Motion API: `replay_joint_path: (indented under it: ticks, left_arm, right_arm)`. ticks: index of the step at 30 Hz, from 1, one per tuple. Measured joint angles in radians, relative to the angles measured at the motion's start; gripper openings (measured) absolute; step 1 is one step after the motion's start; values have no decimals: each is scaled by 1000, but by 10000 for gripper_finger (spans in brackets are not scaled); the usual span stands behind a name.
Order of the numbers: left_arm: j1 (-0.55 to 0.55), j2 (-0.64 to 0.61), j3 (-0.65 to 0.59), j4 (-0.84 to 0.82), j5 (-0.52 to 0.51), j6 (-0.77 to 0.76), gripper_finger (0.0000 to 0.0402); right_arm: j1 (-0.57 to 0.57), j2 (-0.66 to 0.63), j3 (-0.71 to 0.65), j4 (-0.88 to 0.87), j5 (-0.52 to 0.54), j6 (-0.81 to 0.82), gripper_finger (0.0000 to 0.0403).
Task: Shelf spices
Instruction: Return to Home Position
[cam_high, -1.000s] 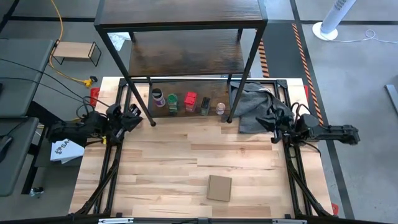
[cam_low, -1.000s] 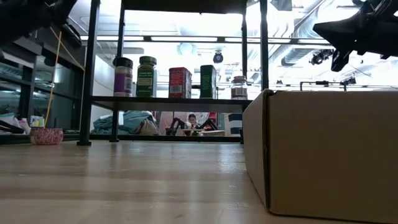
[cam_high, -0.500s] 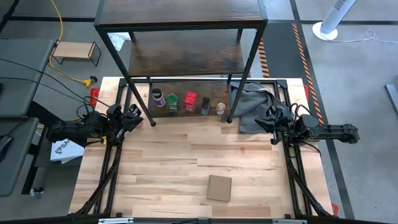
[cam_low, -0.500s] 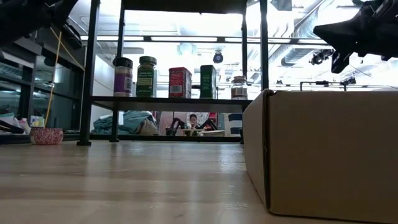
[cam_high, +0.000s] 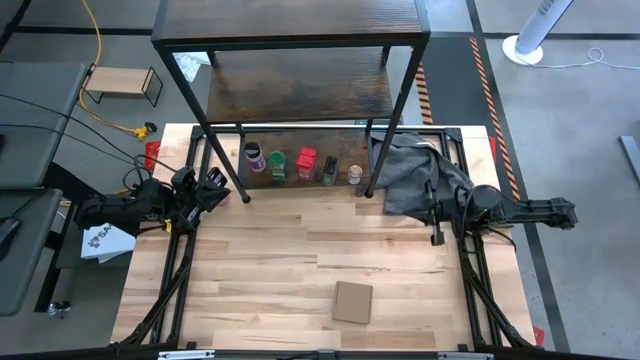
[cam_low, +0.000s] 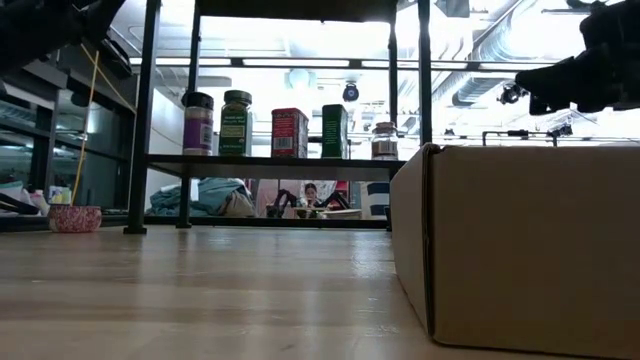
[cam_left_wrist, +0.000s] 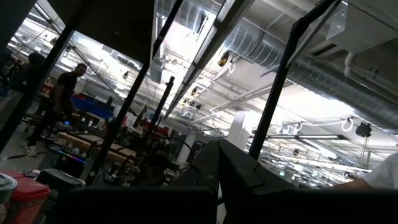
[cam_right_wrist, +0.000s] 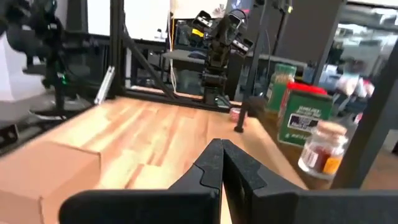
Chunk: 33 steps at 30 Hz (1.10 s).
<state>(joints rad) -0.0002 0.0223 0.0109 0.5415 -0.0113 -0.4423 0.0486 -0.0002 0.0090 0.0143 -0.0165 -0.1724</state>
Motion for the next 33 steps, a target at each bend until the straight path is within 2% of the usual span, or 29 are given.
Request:
replay_joint_path:
  ticks: [4, 18, 26, 27, 30, 33]
  left_arm:
    - [0, 0, 0, 0, 0, 0, 1]
    - [0, 0, 0, 0, 0, 0, 1]
    - [0, 0, 0, -2, 2, 4, 1]
    - [0, -1, 0, -26, 22, 44, 1]
    - [-1, -14, 0, -168, 110, 298, 1]
    - [-35, -17, 0, -355, 72, 455, 1]
  right_arm:
    - [0, 0, 0, 0, 0, -1, 0]
    - [0, 15, 0, -1, 1, 197, 0]
    - [0, 15, 0, -1, 1, 199, 0]
    - [0, 15, 0, -1, 1, 199, 0]
    - [0, 16, 0, -2, 2, 199, 0]
    - [0, 16, 0, -2, 2, 199, 0]
